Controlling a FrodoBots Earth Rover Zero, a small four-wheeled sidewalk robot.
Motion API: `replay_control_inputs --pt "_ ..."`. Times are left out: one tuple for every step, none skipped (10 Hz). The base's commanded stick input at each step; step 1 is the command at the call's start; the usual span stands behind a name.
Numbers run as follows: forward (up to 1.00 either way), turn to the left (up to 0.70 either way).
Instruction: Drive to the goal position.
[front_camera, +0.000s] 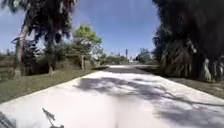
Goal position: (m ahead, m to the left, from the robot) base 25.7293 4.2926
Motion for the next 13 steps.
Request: replay_control_inputs --pt "0.85 0.0" --pt "0.85 0.0" --pt "0.85 0.0" --pt "0.85 0.0" --pt "0.85 0.0" --pt "0.85 0.0" --pt "0.85 0.0" --pt "0.85 0.0" --pt "0.85 0.0" --pt "0.85 0.0" --pt "0.85 0.0" --pt "0.85 0.0" --pt "0.85 0.0"
